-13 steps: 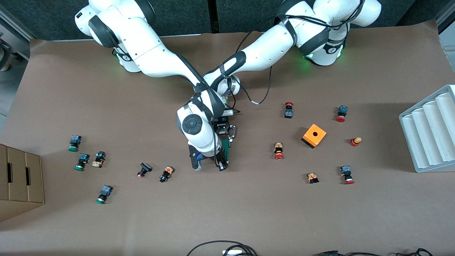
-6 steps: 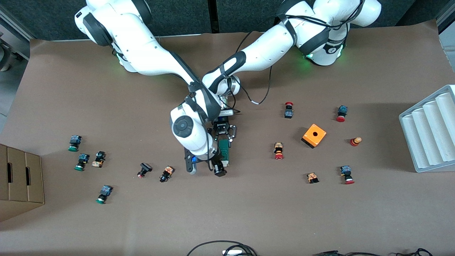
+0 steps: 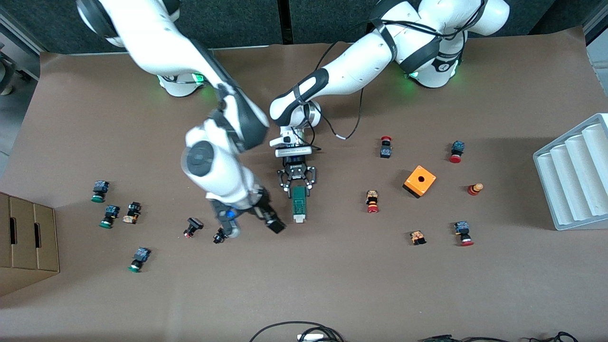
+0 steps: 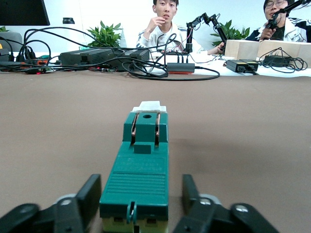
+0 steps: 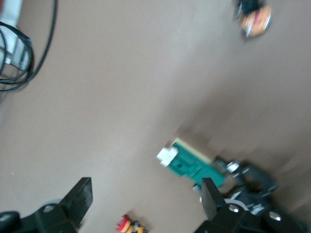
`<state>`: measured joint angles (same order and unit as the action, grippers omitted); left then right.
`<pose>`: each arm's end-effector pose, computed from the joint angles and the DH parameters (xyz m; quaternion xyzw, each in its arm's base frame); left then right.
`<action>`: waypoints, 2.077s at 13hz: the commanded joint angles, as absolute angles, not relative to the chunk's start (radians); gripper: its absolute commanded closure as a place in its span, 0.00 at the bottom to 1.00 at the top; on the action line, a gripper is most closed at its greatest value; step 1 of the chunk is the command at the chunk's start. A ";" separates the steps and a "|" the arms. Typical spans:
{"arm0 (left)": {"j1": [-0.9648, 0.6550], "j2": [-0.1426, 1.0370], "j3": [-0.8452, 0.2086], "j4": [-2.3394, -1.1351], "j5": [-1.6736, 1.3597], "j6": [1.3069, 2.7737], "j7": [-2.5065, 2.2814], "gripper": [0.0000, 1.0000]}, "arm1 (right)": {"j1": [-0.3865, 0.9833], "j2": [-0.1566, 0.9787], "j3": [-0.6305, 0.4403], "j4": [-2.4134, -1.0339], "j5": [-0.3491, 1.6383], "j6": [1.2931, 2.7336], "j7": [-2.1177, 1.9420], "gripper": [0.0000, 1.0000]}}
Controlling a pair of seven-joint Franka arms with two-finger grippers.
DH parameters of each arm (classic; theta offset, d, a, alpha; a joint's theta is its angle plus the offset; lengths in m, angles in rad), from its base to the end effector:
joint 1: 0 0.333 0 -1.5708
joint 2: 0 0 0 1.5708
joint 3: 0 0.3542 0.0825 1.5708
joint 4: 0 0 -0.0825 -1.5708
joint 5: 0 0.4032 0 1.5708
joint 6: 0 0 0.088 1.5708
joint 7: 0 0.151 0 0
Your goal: Close load switch with both arms
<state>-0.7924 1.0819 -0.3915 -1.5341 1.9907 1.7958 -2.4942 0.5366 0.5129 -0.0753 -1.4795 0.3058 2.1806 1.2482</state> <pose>0.4260 -0.6046 0.0427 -0.7986 -0.0446 -0.5998 0.0223 0.6694 0.3677 0.3827 -0.8849 0.4415 0.0247 0.1465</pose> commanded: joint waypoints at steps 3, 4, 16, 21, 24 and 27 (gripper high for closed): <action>-0.808 1.086 -0.387 -1.516 1.971 1.781 -2.479 0.00 | 0.353 0.237 -0.055 -1.652 0.281 1.930 0.764 0.00; -0.808 1.083 -0.387 -1.516 1.968 1.781 -2.477 0.00 | 0.310 0.180 -0.055 -1.687 0.264 1.898 0.644 0.00; -0.798 0.951 -0.426 -1.509 1.646 1.816 -2.016 0.01 | 0.126 0.008 -0.080 -1.710 0.042 1.736 0.081 0.00; -0.761 0.850 -0.430 -1.509 1.446 1.864 -1.688 0.01 | 0.101 0.014 -0.127 -1.687 -0.009 1.738 -0.001 0.00; -0.730 0.793 -0.430 -1.509 1.332 1.893 -1.469 0.01 | 0.086 0.014 -0.143 -1.680 0.044 1.735 -0.025 0.00; -0.712 0.756 -0.431 -1.508 1.246 1.908 -1.292 0.01 | 0.086 0.015 -0.150 -1.680 0.038 1.741 -0.029 0.00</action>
